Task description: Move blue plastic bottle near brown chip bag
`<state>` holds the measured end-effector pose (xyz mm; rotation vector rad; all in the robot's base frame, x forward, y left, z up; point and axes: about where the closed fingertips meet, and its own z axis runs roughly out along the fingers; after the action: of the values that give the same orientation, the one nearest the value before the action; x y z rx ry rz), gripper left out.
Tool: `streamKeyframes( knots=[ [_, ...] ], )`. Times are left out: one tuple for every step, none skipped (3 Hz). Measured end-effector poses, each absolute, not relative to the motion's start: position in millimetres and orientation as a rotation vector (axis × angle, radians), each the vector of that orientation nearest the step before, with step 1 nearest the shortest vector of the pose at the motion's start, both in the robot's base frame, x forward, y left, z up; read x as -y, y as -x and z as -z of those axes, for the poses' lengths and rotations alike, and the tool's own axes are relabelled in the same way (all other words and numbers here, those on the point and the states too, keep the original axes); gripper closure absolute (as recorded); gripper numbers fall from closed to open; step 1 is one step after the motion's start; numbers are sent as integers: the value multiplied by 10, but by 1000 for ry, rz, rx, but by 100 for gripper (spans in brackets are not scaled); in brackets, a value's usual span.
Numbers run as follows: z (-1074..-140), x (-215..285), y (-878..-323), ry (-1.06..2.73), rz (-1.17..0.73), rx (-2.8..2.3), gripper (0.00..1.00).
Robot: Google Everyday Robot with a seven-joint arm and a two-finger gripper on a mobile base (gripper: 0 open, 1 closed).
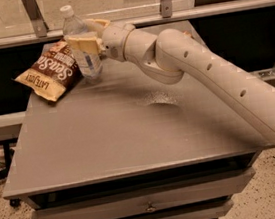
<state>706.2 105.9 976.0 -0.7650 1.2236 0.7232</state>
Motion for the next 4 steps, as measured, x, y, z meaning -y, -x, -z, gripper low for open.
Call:
streamKeyframes(
  knots=[
    [-9735,-1074,-7086,748,-743,-1227,83],
    [-9712,-1055,-7095,742,-748,-1231,58],
    [-9678,-1018,-7091,736,-750,-1235,35],
    [-9621,-981,-7086,728,-754,-1240,12]
  ],
)
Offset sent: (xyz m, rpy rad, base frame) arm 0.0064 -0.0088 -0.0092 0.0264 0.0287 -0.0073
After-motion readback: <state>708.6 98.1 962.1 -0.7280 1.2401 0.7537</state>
